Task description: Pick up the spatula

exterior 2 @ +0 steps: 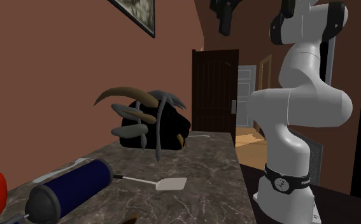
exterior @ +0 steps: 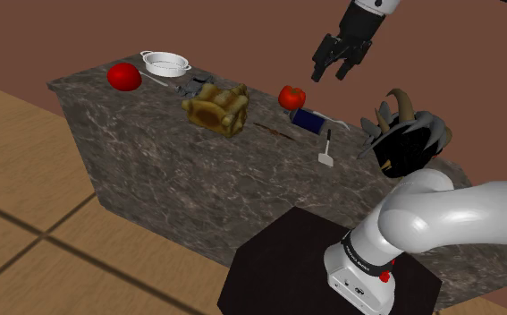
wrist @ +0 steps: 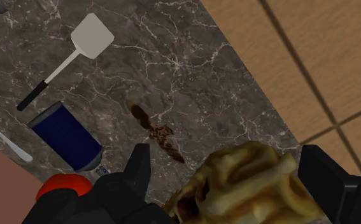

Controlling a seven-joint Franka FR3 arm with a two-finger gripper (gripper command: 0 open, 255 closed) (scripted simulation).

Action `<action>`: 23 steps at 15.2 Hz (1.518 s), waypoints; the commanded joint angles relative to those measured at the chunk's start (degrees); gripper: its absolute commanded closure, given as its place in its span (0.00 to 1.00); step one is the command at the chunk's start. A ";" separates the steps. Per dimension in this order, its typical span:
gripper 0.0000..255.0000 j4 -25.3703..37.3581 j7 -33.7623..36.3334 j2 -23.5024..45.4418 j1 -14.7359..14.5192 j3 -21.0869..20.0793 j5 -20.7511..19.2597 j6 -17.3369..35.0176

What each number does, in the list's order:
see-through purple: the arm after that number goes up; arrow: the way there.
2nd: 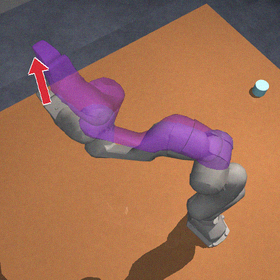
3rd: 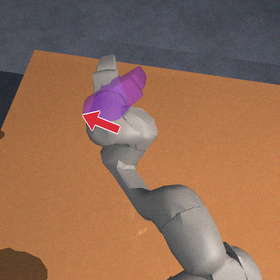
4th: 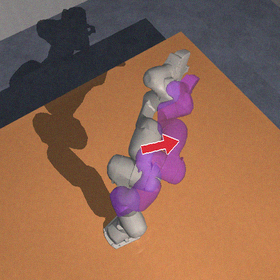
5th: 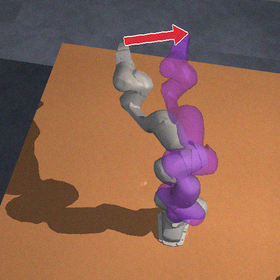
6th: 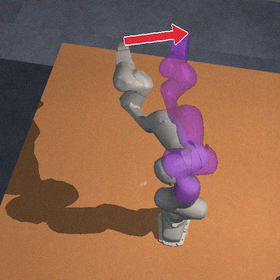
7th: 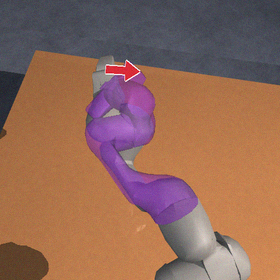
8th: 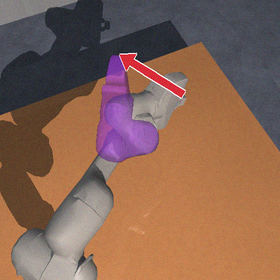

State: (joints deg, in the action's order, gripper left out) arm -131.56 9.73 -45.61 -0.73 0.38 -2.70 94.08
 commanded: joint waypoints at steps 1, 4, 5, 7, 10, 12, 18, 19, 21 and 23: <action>0.00 0.00 0.00 0.00 0.00 0.00 0.00 0.00; 0.00 -2.69 1.61 1.83 2.23 1.63 -1.01 4.17; 0.00 -3.52 2.15 2.52 2.99 2.19 -1.34 5.56; 0.00 -5.05 3.24 4.01 4.49 3.32 -2.00 8.36; 0.00 -7.09 4.87 6.53 6.74 5.06 -2.94 12.57; 0.00 -8.26 5.95 8.40 8.24 6.25 -3.54 15.38; 0.00 -10.95 9.14 14.85 12.59 9.96 -5.08 23.81; 0.00 -11.27 9.65 16.04 13.29 10.59 -5.28 25.21; 0.00 -11.83 10.65 18.51 14.65 11.89 -5.62 28.00; 0.00 -12.25 11.60 21.11 15.96 13.22 -5.86 30.78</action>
State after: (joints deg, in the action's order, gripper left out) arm -143.78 21.14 -25.89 14.41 12.68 -8.33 123.47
